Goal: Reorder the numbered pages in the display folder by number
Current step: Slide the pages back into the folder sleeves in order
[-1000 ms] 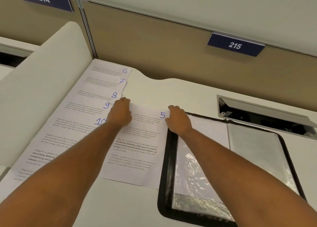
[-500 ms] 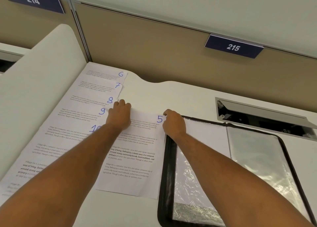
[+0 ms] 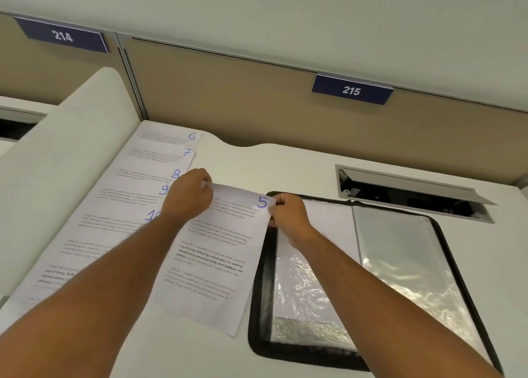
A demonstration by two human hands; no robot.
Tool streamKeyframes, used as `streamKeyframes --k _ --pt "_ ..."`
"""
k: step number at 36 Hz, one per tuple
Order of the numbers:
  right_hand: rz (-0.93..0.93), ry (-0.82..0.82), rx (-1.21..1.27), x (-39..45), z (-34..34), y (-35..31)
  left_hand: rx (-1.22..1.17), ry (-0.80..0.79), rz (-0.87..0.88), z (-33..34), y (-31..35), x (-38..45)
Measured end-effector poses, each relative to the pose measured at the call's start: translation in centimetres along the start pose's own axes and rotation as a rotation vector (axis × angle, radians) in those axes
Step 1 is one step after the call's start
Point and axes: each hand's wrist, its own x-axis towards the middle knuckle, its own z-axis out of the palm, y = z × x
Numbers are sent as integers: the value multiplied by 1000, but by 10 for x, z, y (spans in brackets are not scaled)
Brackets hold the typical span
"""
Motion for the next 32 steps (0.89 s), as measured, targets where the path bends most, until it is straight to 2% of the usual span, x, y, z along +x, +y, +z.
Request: streamKeyframes --k 6,13,20,25,28,32 --pt "41 17 220 -32 -31 -3 -267 163 -30 -17 37 -12" --pt "64 71 387 -62 -73 5 -429 210 -23 -15 93 -28" --pt "74 154 300 -92 -127 39 -523 183 -49 14 143 -54" --pt "77 75 248 -113 -158 69 -596 115 -84 41 174 -73" --pt "97 16 313 -125 -173 86 -642 77 -103 56 195 -84" --pt "114 48 347 -136 -196 102 -640 26 -122 73 217 -96"
